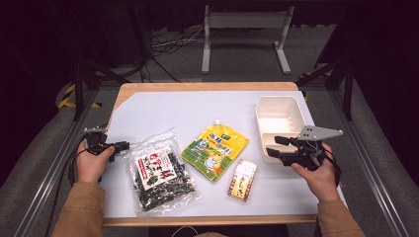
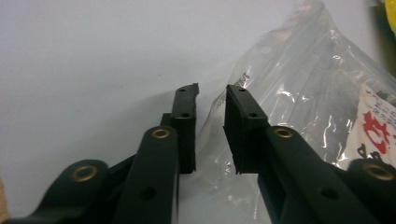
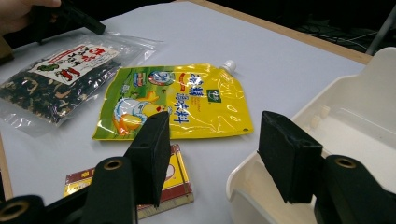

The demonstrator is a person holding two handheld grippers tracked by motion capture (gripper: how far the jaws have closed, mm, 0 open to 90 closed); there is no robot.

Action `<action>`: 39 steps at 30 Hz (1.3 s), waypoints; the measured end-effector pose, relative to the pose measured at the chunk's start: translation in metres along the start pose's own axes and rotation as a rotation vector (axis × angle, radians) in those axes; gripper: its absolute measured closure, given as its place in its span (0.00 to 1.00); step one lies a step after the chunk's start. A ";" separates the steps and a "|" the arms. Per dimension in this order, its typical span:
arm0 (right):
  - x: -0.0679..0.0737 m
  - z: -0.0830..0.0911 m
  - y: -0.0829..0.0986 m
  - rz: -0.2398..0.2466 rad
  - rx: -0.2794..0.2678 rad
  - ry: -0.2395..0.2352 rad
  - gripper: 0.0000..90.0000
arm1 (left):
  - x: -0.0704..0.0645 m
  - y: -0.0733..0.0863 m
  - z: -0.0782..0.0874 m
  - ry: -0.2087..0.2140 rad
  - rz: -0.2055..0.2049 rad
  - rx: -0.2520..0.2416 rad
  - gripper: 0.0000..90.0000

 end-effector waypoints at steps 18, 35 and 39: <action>0.001 0.001 0.000 0.003 0.002 0.004 0.49 | -0.004 -0.005 0.007 -0.008 -0.060 -0.047 1.00; 0.003 0.001 -0.003 0.012 0.011 0.001 0.49 | -0.034 -0.034 0.065 0.020 -0.128 -0.253 1.00; 0.008 -0.002 -0.006 0.026 0.017 -0.015 0.52 | -0.044 -0.041 0.084 0.027 -0.155 -0.321 1.00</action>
Point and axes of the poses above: each handheld gripper's, and its own axes: z roughly backward along the jaws, y roughly out of its underside, x roughly to its left, the point moved 6 cm from there along -z, roughly forward along the jaws
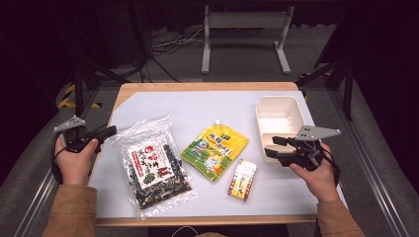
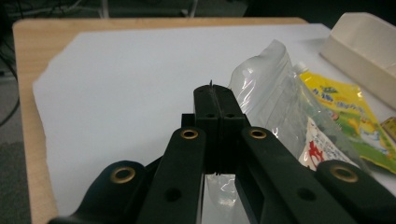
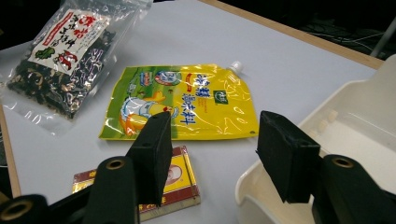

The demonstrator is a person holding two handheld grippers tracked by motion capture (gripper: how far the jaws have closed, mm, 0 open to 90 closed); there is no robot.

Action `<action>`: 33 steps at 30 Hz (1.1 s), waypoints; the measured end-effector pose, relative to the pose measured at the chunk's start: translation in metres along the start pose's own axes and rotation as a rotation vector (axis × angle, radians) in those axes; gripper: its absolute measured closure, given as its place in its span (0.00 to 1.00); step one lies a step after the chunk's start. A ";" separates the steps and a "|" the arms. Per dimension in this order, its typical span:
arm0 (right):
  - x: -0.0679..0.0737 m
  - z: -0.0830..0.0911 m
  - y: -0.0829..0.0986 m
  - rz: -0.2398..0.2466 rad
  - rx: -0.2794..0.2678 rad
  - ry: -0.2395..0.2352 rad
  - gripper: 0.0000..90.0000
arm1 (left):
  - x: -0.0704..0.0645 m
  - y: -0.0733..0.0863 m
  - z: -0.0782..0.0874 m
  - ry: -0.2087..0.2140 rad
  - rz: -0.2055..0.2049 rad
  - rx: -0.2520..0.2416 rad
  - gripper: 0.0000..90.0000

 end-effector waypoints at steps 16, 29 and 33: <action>0.032 -0.016 -0.030 0.072 0.032 -0.098 0.55 | -0.052 -0.034 0.038 0.077 -0.134 -0.126 1.00; 0.058 -0.034 -0.058 0.072 0.059 -0.184 0.56 | -0.077 -0.043 0.051 0.124 -0.198 -0.167 1.00; 0.067 -0.047 -0.068 0.095 0.039 -0.196 0.51 | -0.082 -0.045 0.053 0.134 -0.210 -0.176 1.00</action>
Point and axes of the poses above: each handheld gripper's, and its own axes: z roughly backward along the jaws, y roughly out of its underside, x roughly to its left, the point moved 6 cm from there along -z, roughly forward along the jaws
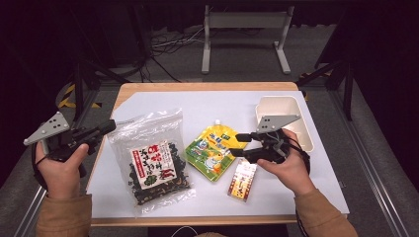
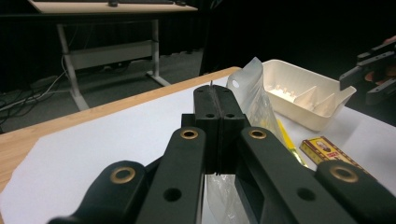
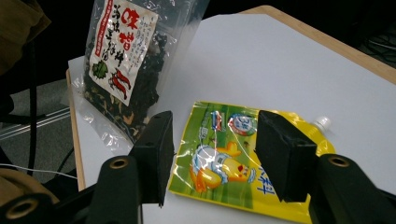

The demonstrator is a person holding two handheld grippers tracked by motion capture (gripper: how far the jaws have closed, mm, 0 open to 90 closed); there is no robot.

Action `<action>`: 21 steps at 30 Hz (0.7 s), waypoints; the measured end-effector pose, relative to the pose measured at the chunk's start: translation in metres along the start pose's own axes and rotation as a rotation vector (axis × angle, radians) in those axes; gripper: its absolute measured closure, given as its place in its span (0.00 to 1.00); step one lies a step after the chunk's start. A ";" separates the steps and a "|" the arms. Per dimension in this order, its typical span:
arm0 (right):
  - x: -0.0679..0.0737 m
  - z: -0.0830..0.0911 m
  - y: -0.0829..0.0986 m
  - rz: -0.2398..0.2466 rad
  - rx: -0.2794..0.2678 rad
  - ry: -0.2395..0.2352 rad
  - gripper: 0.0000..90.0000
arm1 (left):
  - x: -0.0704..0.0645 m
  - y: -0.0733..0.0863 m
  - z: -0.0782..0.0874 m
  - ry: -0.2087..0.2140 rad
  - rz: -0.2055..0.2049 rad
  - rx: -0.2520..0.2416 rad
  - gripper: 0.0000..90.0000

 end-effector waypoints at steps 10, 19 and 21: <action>0.008 -0.028 -0.020 -0.034 -0.021 -0.020 0.53 | -0.007 -0.004 0.003 0.018 -0.027 -0.012 1.00; 0.009 -0.049 -0.031 -0.075 0.012 0.070 0.52 | -0.016 -0.008 0.005 0.039 -0.056 -0.025 1.00; 0.009 -0.052 -0.034 -0.078 0.019 0.098 0.53 | -0.017 -0.009 0.005 0.041 -0.059 -0.026 1.00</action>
Point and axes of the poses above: each handheld gripper's, and its own axes: z roughly backward along the jaws, y roughly out of its underside, x roughly to its left, the point moved 6 cm from there along -z, roughly forward along the jaws
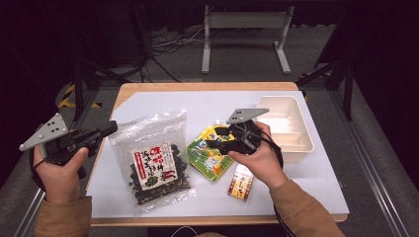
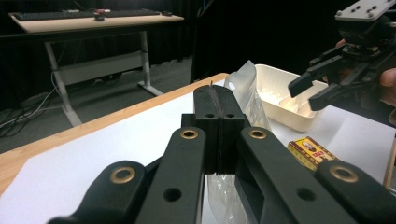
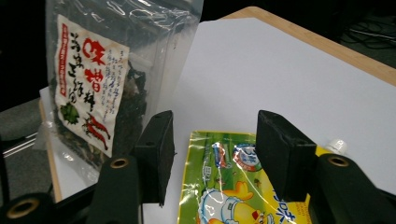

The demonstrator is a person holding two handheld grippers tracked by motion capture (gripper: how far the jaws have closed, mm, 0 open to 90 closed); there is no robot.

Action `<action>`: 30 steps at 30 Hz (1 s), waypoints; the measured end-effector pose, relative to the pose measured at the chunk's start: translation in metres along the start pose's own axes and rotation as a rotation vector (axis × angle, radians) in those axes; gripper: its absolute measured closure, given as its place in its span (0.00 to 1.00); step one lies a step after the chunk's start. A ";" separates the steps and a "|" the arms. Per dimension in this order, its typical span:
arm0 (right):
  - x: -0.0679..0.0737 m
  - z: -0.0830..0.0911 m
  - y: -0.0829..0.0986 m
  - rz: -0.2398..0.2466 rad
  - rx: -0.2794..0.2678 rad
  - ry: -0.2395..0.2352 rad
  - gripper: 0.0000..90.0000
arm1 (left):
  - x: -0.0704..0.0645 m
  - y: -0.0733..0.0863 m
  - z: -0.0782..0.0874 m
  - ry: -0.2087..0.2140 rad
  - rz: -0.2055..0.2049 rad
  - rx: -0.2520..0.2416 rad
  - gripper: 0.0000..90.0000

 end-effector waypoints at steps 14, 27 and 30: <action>0.010 -0.028 -0.013 0.029 0.039 0.038 0.44 | -0.009 -0.004 0.002 0.028 -0.026 -0.016 1.00; 0.026 -0.042 -0.028 0.067 0.030 -0.021 0.42 | -0.019 -0.007 0.005 0.053 -0.058 -0.036 1.00; 0.027 -0.044 -0.030 0.068 0.030 -0.032 0.42 | -0.020 -0.007 0.005 0.055 -0.060 -0.036 1.00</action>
Point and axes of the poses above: each handheld gripper's, and its own axes: z roughly backward along the jaws, y roughly out of its underside, x roughly to its left, the point moved 6 cm from there along -z, roughly forward along the jaws
